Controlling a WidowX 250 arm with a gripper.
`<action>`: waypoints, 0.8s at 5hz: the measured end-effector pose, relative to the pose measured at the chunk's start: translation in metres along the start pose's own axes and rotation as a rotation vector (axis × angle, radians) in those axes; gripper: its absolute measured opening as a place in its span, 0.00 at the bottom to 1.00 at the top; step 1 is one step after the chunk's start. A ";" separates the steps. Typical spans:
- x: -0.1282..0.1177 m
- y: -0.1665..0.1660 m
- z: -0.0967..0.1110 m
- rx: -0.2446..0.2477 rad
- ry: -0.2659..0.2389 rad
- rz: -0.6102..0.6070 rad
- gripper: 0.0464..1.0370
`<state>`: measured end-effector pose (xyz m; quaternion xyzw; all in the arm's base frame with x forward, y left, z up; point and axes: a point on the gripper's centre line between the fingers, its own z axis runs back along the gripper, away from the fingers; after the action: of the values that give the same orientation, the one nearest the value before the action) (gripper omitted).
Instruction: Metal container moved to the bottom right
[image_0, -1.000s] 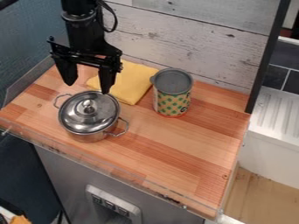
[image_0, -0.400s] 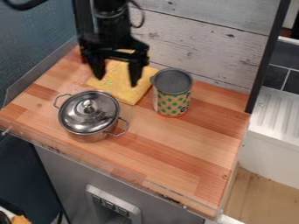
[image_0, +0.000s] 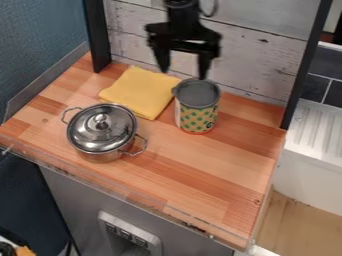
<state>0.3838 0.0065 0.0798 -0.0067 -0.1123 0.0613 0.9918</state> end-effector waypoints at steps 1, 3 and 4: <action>0.017 -0.012 -0.008 -0.003 -0.032 0.018 0.96; 0.029 -0.015 -0.038 -0.005 -0.029 0.072 0.96; 0.029 -0.015 -0.043 -0.002 -0.026 0.087 0.96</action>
<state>0.4233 -0.0049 0.0445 -0.0120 -0.1249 0.1042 0.9866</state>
